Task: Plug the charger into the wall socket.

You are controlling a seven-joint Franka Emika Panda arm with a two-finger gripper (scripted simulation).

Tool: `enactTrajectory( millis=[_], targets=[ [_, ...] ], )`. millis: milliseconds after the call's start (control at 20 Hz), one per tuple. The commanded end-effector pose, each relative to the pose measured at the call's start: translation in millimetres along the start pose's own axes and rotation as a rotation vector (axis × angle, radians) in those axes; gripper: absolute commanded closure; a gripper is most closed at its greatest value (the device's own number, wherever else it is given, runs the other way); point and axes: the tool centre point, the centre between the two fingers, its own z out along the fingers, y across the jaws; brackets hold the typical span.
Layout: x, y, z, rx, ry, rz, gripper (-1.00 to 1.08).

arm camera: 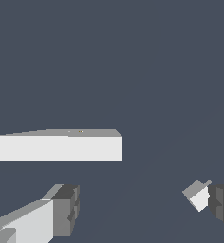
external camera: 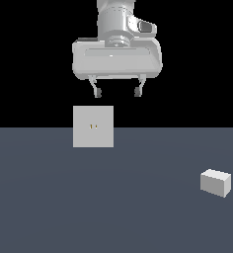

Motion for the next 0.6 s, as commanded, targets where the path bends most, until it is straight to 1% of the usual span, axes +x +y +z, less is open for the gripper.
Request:
enactTrajectory(
  millis=[0, 300, 550],
  targets=[
    [0.0, 0.0, 0.0, 0.000, 0.000, 0.000, -0.92],
    [-1.0, 7.5, 4.8, -0.001, 0.003, 0.038, -0.92],
    [-4.4, 25.2, 16.2, -0.004, 0.010, 0.127, -0.92]
  ],
)
